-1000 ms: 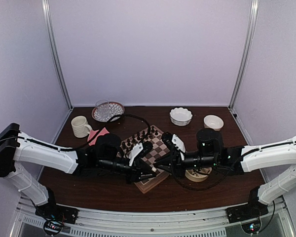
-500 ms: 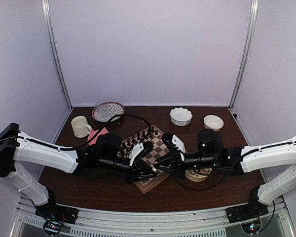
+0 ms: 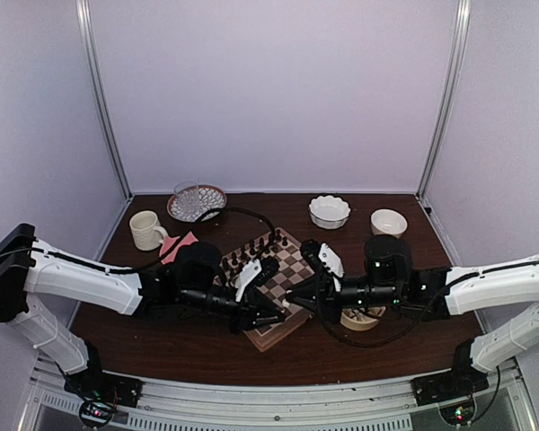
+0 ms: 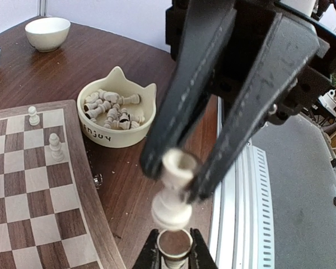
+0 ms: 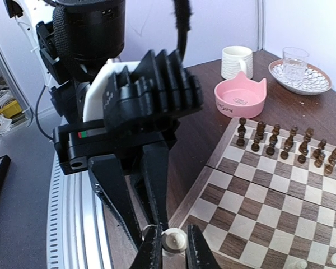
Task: Set up the chess pieces on the board
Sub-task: Pick up the rook from the chess pile, then place the rook at h1.
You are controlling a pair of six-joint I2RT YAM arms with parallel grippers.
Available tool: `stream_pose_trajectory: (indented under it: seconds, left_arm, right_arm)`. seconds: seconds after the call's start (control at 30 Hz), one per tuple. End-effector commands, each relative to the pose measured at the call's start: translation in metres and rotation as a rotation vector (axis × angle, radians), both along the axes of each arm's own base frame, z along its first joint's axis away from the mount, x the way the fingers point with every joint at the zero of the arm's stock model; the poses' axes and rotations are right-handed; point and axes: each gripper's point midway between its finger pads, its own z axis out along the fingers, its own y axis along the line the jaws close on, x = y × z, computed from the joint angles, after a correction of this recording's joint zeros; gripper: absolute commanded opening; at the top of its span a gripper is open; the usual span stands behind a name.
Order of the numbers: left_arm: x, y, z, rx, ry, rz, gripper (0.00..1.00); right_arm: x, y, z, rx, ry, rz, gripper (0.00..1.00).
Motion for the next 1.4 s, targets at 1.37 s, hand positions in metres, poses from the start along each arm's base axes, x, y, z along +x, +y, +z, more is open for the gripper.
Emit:
stream_pose_trajectory:
  seconds: [1.37]
  left_arm:
    - [0.012,-0.007,0.012,-0.029,-0.005,0.055,0.00]
  right_arm:
    - [0.097,-0.140,0.017,-0.100,-0.342,-0.844,0.00]
